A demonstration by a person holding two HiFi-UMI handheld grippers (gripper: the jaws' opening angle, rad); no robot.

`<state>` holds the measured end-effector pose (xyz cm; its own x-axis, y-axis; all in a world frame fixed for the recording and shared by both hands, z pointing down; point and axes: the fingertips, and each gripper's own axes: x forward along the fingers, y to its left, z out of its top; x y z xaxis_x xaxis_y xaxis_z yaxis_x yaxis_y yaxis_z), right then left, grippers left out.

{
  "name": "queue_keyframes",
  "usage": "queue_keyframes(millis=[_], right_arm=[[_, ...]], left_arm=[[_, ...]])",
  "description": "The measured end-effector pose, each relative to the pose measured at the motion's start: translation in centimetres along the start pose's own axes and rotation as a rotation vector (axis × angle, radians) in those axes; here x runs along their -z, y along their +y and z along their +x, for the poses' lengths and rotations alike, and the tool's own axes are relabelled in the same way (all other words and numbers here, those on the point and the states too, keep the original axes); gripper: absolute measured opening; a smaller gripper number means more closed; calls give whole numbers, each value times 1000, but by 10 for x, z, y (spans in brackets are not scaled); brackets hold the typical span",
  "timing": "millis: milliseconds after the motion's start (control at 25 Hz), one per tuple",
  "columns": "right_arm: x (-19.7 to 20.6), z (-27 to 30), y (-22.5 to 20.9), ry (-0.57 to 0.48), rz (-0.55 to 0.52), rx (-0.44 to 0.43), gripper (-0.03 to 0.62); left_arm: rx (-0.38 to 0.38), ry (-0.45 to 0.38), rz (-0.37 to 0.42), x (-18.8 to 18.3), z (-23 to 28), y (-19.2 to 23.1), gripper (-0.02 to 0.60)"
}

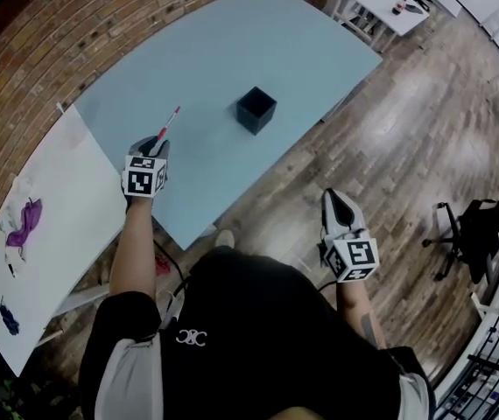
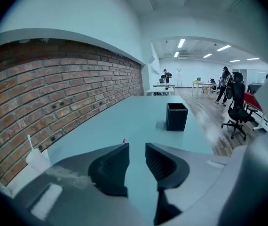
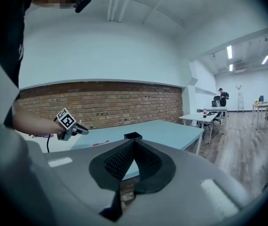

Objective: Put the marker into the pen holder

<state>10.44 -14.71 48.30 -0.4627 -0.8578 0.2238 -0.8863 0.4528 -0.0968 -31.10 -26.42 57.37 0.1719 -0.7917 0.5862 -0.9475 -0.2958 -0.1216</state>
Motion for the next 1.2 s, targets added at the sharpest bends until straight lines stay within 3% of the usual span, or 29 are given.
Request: queue_keyframes(millis=[360,480,680,840,960,1200], right_arm=[[5,-9,-13,56,-12,146,6],[7,-9,-16,69,0,179,6],[8,-6,-12,90,-10,206,6],[7,-5,-2,98,-33,222,6],[10,-8,2,101,-60,236,6],[20,-18,-5,132,-58,292,6]], left_arm=[[53,144,106,18,80,38,106],[78,247,125,39,98,44,106],[81,372,111,63,119,55,106],[108,424,127,71,135,59,111],[106,515,156,77,135,68,126],[206,518,122,69,148,58,149]])
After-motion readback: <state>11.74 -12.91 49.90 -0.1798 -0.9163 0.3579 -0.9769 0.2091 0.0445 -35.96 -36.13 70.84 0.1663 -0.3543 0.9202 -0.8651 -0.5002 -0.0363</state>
